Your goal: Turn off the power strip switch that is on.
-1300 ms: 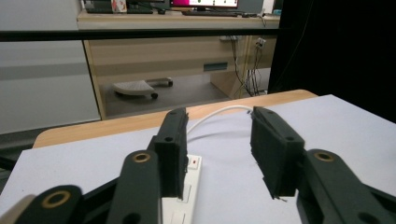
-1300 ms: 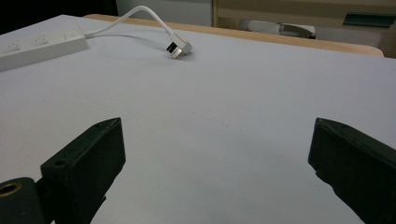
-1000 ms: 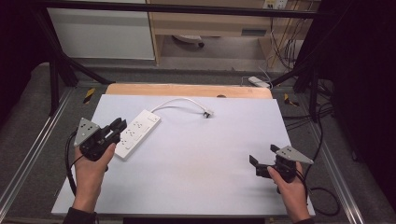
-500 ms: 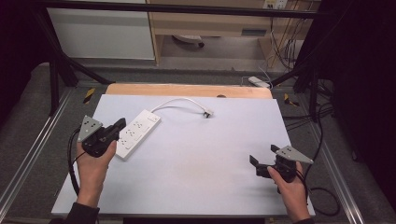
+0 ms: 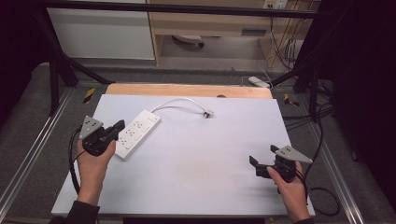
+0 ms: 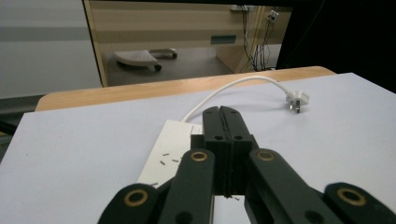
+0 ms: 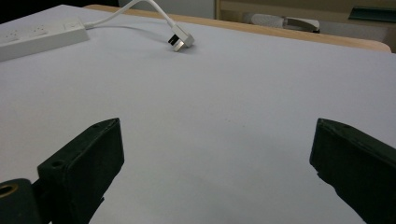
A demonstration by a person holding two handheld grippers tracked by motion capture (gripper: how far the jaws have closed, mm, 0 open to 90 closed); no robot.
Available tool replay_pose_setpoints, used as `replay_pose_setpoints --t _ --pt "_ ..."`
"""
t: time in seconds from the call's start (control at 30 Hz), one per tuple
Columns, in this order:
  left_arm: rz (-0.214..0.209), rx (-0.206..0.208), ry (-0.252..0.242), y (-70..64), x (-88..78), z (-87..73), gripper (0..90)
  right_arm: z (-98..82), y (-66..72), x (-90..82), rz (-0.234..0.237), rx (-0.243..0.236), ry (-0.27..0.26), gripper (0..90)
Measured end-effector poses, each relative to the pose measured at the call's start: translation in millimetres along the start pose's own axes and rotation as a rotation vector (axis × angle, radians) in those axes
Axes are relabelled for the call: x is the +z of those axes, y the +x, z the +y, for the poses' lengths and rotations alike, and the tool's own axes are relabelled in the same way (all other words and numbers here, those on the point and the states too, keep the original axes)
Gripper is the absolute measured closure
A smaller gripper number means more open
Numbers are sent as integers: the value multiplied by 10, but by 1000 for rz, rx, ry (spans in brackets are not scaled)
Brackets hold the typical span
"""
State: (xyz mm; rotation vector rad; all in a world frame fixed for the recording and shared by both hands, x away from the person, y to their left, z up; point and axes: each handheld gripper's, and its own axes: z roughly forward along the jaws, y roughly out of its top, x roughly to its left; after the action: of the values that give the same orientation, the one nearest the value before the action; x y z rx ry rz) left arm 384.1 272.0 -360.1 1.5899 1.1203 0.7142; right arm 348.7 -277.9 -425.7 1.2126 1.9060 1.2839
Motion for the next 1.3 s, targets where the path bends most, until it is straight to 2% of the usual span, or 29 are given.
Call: replay_pose_setpoints --t 0.37,0.6,1.3 --pt "-5 -19 54 44 48 -65 900 -1 -1 -3 0 -5 6 35" --pt "2 -11 85 69 76 -115 900 2 4 -6 0 0 4 35" --pt "20 -22 163 175 153 -312 900 1 7 -7 3 -5 12 35"
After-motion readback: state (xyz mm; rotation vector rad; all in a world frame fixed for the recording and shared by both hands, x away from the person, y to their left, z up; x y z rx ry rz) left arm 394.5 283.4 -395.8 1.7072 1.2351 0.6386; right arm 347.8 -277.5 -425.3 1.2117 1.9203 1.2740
